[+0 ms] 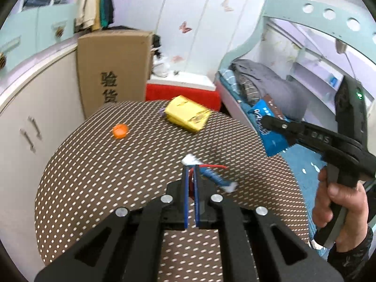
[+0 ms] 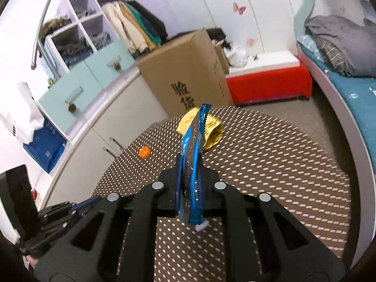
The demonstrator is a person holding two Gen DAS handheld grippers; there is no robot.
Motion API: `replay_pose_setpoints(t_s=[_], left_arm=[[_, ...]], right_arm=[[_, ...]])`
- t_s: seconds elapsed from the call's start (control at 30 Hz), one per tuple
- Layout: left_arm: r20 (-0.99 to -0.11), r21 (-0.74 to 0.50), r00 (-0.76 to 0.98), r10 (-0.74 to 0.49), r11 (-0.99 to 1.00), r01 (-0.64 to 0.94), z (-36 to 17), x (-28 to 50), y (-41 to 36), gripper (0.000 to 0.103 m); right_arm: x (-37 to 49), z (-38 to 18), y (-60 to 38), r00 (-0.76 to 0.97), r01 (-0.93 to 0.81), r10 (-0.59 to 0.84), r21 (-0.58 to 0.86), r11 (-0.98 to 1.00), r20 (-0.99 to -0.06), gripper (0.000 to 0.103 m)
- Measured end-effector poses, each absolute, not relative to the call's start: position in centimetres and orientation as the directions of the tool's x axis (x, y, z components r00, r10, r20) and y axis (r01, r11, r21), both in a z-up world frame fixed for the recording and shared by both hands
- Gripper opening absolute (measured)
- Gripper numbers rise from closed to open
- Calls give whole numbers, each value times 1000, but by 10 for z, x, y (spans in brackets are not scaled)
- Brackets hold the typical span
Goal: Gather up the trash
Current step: 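Carry wrapper and string to the trash bin and open both tools over it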
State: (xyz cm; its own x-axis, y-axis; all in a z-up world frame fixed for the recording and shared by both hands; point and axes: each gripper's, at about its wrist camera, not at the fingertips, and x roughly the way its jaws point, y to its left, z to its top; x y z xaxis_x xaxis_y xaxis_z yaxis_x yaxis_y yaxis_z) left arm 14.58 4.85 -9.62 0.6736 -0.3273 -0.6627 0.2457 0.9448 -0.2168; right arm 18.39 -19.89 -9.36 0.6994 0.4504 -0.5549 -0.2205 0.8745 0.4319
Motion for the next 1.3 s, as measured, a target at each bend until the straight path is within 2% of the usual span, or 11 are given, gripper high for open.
replay_pose_setpoints(t_s=[0.2, 0.37, 0.57, 0.73, 0.93, 1.3], left_arm=[[-630, -201, 667, -398, 913, 356, -69, 145, -5, 4], [-612, -218, 614, -499, 852, 475, -53, 145, -67, 4], [-630, -209, 515, -581, 766, 608, -57, 145, -156, 4], [-669, -218, 421, -613, 703, 677, -77, 142, -219, 4], [-743, -214, 316, -590, 656, 723, -119, 140, -287, 4], [-869, -188, 163, -467, 616, 765, -195, 142, -368, 4]], right_arm=[[141, -64, -267, 777, -161, 384, 432, 888, -500, 11], [107, -59, -334, 824, -46, 269, 414, 909, -499, 11], [68, -91, -420, 821, 161, 117, 424, 891, -559, 11], [49, -139, -469, 766, 294, 66, 438, 849, -640, 11], [47, -212, -504, 665, 405, 87, 456, 793, -742, 11], [50, -280, -532, 570, 496, 149, 483, 722, -808, 11]])
